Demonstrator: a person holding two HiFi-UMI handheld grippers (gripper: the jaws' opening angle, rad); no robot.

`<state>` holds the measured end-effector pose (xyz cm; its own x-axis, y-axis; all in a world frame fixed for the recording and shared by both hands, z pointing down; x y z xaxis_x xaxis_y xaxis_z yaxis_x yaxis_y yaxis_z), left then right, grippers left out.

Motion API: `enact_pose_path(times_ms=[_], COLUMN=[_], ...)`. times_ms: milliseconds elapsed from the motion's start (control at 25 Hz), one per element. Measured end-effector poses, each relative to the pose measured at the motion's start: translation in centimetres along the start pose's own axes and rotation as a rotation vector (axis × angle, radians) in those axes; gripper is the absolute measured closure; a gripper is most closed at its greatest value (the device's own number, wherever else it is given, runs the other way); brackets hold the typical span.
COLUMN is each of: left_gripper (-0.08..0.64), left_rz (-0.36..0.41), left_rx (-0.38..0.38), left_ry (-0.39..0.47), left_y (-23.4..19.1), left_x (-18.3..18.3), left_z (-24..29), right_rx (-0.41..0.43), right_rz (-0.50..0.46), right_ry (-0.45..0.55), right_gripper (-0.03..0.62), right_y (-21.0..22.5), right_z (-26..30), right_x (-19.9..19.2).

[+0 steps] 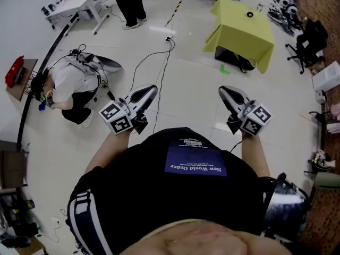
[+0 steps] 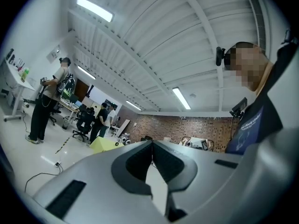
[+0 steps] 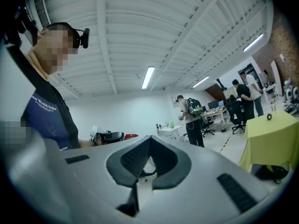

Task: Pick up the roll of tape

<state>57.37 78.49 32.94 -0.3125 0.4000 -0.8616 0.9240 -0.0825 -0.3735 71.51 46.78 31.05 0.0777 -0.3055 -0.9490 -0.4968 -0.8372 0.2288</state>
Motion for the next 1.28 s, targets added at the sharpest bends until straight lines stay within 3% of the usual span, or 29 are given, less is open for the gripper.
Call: enact_pose_path(times_ms=[280, 760, 1000, 1280], left_gripper=[0.554, 0.554, 0.554, 0.554], left_rz=[-0.024, -0.034, -0.063, -0.039], left_rx=[-0.032, -0.143, -0.187, -0.161], left_ry=[0.011, -0.057, -0.065, -0.076], left_y=[-8.8, -29.2, -34.3, -38.0], left_x=[1.5, 9.6, 9.7, 8.2], left_z=[0.4, 2.2, 6.1, 13.9], right_rx=[-0.019, -0.154, -0.170, -0.136], right_rz=[-0.020, -0.016, -0.024, 0.015], right_ry=[-0.033, 0.025, -0.033, -0.013], right_gripper=[0.606, 0.606, 0.606, 0.606], right_y=[2.8, 8.5, 11.8, 21.7], right_z=[7.5, 25.9, 29.5, 30.9], right_x=[-2.2, -4.6, -5.8, -5.1])
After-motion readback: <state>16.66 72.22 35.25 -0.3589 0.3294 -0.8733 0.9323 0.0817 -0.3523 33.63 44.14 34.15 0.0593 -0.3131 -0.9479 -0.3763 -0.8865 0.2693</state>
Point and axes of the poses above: the fingertips, and each gripper's own axes: z forward along the fingers, y to its right, x out of its top, the point moved 8 cm from there along -z, backward along the fingers, and after that the axes turned 13 degrees about y, right-handed, at the moved point
